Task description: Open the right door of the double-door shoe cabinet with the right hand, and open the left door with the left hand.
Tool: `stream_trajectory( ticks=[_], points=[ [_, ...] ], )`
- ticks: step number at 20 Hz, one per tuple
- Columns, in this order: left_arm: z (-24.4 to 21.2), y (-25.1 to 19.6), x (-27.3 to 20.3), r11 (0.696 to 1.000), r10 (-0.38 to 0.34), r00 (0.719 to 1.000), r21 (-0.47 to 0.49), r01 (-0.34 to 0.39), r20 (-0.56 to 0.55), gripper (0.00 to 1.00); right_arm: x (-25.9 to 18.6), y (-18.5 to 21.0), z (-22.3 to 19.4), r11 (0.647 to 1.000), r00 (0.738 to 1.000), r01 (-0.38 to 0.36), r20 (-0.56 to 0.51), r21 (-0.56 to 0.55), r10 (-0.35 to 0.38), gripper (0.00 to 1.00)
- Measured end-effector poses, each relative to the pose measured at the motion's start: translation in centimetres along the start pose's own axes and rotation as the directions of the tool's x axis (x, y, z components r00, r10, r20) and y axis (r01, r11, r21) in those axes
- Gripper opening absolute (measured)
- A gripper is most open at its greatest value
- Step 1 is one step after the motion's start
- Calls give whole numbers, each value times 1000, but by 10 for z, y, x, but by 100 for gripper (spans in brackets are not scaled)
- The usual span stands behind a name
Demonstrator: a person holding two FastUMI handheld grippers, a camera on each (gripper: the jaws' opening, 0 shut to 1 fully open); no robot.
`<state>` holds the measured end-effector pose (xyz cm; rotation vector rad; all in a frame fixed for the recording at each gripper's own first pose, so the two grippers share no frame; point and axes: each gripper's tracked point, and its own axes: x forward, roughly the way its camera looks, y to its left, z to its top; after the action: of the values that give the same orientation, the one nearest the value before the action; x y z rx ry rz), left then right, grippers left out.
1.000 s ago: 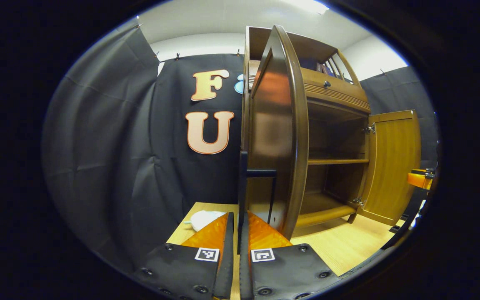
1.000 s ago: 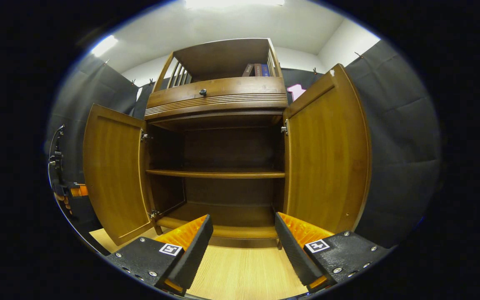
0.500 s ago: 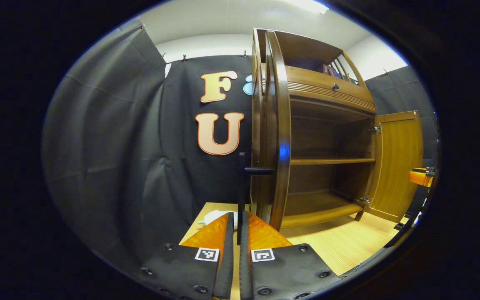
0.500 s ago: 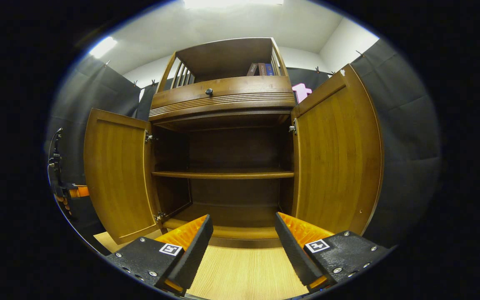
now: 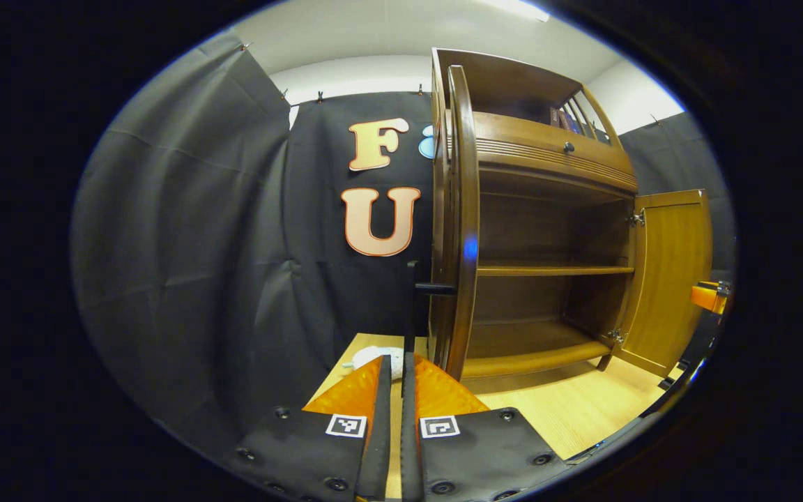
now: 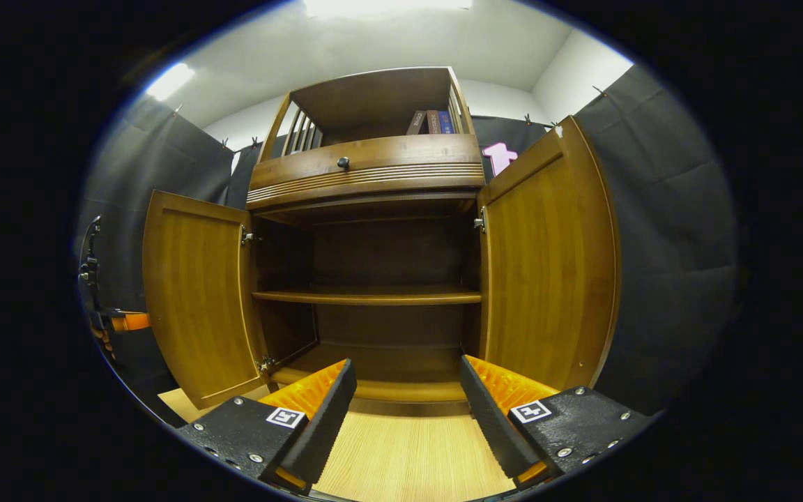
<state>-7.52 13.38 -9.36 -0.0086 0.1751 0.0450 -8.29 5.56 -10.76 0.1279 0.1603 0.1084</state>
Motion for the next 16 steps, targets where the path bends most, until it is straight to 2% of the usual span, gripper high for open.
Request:
stream_trajectory(
  ticks=[4, 5, 7, 8, 11, 16],
  points=[
    [22, 0, -26, 997, 70, 997, 38, -71, 28, 14, -6, -16, 21, 1000, 1000, 16, 24, -20, -16, 98],
    [28, -5, -30, 996, 80, 996, 40, -81, 32, 23, -7, -21, 26, 999, 999, 24, 31, -28, -23, 98],
    [41, -10, -38, 991, 120, 992, 48, -122, 49, 32, -10, -29, 36, 999, 999, 35, 38, -38, -33, 99],
    [45, -17, -42, 990, 129, 990, 52, -131, 53, 41, -12, -32, 39, 999, 999, 35, 39, -39, -34, 98],
    [71, -41, -48, 991, 112, 987, 64, -120, 112, 52, -17, -45, 51, 998, 998, 47, 51, -48, -45, 98],
    [95, -72, -41, 997, 70, 991, 14, -72, 110, 71, -29, -66, 79, 994, 994, 81, 84, -71, -75, 98]
  ],
)
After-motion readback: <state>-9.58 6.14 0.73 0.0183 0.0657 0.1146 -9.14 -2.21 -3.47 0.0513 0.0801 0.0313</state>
